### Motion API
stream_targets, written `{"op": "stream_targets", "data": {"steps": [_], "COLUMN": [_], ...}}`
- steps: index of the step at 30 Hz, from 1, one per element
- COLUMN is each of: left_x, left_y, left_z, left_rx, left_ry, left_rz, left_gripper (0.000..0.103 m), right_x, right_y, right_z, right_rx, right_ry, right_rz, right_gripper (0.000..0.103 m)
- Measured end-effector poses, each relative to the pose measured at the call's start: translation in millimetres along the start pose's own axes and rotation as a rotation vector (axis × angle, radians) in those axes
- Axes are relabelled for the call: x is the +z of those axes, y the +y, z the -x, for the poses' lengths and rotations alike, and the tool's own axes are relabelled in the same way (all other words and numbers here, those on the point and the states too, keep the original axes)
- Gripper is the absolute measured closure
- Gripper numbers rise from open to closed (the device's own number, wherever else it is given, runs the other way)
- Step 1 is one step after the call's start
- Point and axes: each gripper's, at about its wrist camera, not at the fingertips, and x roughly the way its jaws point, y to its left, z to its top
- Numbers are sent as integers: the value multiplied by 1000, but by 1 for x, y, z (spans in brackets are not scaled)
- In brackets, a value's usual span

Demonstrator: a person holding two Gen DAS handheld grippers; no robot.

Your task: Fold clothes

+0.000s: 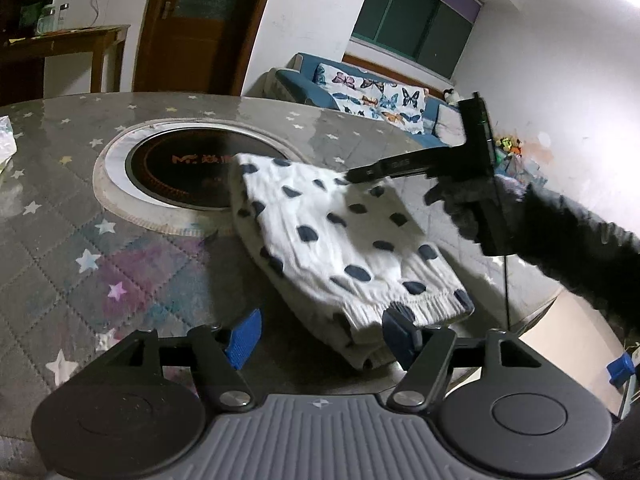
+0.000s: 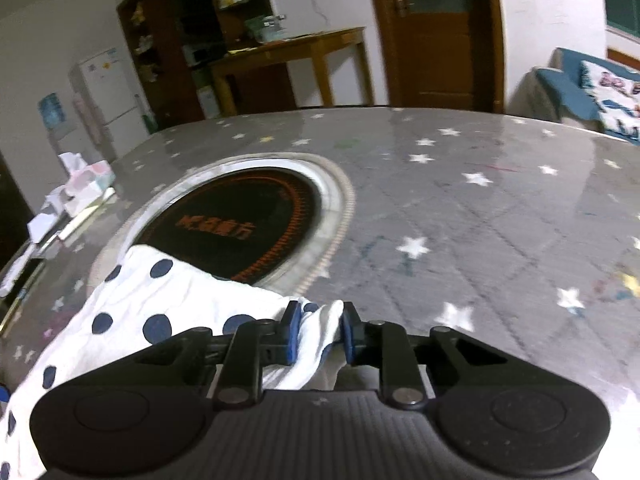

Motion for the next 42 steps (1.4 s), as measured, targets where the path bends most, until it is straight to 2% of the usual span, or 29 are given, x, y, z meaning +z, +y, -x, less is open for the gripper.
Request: {"op": "stream_targets", "data": {"steps": [10, 14, 21, 24, 25, 26, 29, 34, 38, 42], "left_x": [6, 10, 20, 29, 32, 35, 46, 60, 74, 83], "left_y": [-5, -3, 10, 21, 25, 29, 37, 46, 47, 27], "left_z": [-37, -54, -74, -84, -87, -91, -98, -93, -69, -55], "left_rx": [72, 80, 103, 134, 145, 155, 163, 172, 168, 90], "left_ry": [-7, -8, -24, -23, -21, -22, -21, -33, -107, -152], "left_rz": [-97, -124, -171, -172, -170, -171, -164, -125, -73, -69], "left_gripper": [34, 35, 42, 48, 55, 57, 57, 57, 57, 57], "right_x": [-28, -41, -65, -81, -86, -90, -102, -115, -108, -82], "right_y": [-25, -30, -29, -24, -21, -19, -10, 1, 5, 7], "right_z": [38, 53, 81, 95, 99, 102, 112, 128, 140, 136], "right_rx": [-191, -225, -276, -297, -301, -303, -306, -306, -326, -301], "right_ry": [5, 11, 18, 15, 15, 14, 18, 45, 32, -15], "right_rz": [-48, -59, -99, -111, -117, -123, -142, -147, -107, -36], "right_gripper": [83, 83, 83, 83, 83, 83, 83, 82, 81, 80]}}
